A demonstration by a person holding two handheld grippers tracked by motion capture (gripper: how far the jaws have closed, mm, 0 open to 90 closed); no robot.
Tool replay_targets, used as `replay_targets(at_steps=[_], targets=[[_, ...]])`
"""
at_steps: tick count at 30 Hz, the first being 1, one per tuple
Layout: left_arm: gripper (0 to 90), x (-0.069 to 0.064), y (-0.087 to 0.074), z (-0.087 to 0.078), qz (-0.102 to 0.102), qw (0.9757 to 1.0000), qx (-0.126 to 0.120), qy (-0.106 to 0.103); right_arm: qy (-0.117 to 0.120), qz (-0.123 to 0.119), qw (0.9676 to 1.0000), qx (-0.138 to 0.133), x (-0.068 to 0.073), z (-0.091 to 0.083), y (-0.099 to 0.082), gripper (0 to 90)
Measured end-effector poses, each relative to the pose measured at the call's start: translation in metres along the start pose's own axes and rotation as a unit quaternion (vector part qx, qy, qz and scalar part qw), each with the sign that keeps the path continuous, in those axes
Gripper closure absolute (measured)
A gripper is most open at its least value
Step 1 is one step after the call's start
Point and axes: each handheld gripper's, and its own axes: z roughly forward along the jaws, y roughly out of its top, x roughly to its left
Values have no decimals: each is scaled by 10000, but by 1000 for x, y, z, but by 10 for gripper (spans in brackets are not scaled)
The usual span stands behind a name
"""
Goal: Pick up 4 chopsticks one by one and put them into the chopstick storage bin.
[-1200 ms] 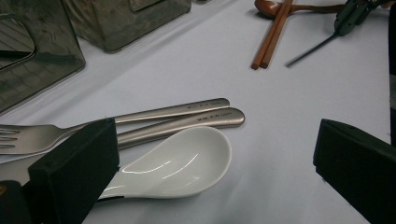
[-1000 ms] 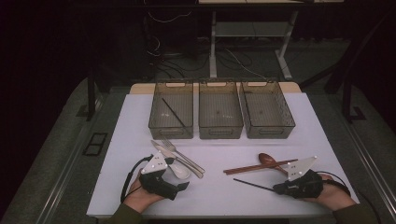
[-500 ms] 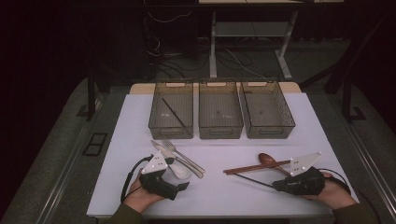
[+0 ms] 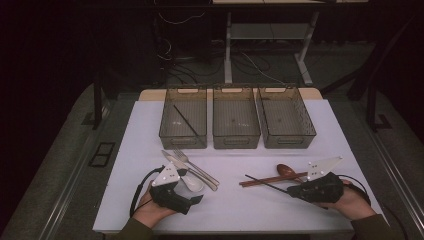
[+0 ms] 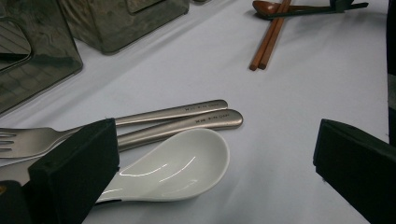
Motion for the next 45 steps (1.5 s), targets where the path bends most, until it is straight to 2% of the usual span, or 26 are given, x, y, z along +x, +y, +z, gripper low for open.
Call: replay_targets(at_steps=[5,15,30,45], targets=[[0,0,0,0,7,10000,9,-6,-3,66,9999,-135,0,3,11,851],[0,0,0,0,20,10000,-10,-3,-131,214,9996,-101,-4,17,35,851],[0,-1,1,-1,22,10000,-11,-20,-233,336,9987,-314,-11,29,63,851],[0,-1,1,1,10,10000,-20,-34,-363,575,9964,-508,-14,40,90,851]])
